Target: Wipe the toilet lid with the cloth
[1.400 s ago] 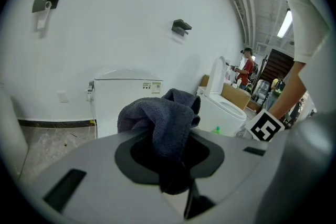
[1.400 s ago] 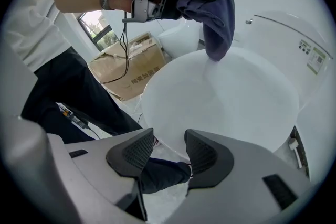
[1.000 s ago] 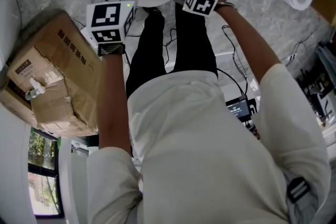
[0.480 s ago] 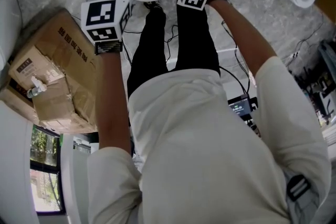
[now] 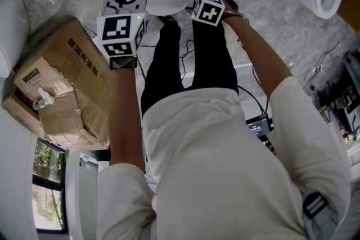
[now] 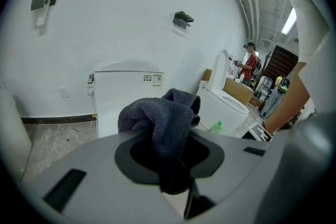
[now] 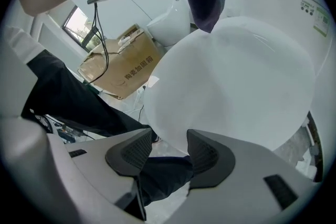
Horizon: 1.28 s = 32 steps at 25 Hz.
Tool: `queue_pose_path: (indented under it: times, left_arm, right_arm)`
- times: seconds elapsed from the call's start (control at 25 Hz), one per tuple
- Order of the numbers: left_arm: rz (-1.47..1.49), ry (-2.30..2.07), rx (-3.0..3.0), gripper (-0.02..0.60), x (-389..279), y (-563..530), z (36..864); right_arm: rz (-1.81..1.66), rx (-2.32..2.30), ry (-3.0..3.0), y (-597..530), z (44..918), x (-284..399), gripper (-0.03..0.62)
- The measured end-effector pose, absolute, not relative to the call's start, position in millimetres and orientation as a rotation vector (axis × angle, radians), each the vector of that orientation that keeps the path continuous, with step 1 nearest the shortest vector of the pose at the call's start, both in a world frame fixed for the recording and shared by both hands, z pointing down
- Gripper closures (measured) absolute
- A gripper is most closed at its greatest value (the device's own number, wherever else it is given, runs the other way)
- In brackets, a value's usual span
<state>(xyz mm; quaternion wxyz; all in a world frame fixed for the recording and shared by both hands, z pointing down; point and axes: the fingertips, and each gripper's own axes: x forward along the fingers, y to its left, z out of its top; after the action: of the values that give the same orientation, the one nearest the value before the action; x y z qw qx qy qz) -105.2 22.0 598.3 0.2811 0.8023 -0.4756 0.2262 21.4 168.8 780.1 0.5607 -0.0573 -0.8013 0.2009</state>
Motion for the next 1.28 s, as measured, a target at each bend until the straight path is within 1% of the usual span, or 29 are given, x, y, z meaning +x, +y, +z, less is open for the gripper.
queue_pose_path:
  times: [0.2,0.24,0.36,0.48,0.68,0.84,1.08,1.28]
  left_arm:
    - [0.641,-1.281,2.144,0.494,-114,5,607]
    - [0.657,-1.286,2.139,0.494,-119,0,611]
    - [0.703,-1.31,2.122,0.494,-138,-25,630]
    - [0.754,-1.333,2.086,0.494,-160,-54,657]
    - [0.827,-1.348,2.001,0.494,-192,-93,701]
    - [0.904,-1.307,1.978,0.494,-200,-107,730]
    - [0.793,-1.389,1.886,0.494,-220,-128,755]
    - [0.7,-1.514,1.805,0.494,-213,-144,753]
  right_arm:
    - [0.669,-0.07,-1.927,146,756,14,0.384]
    - [0.694,-0.034,-1.954,134,747,11,0.399]
    - [0.679,0.115,-2.052,86,720,3,0.515]
    - [0.655,0.257,-2.147,38,695,1,0.545]
    - [0.659,0.412,-2.22,-16,672,10,0.553]
    - [0.766,0.541,-2.252,-50,664,16,0.553]
    - [0.861,0.574,-2.328,-65,646,17,0.553]
    - [0.864,0.602,-2.342,-73,638,30,0.553]
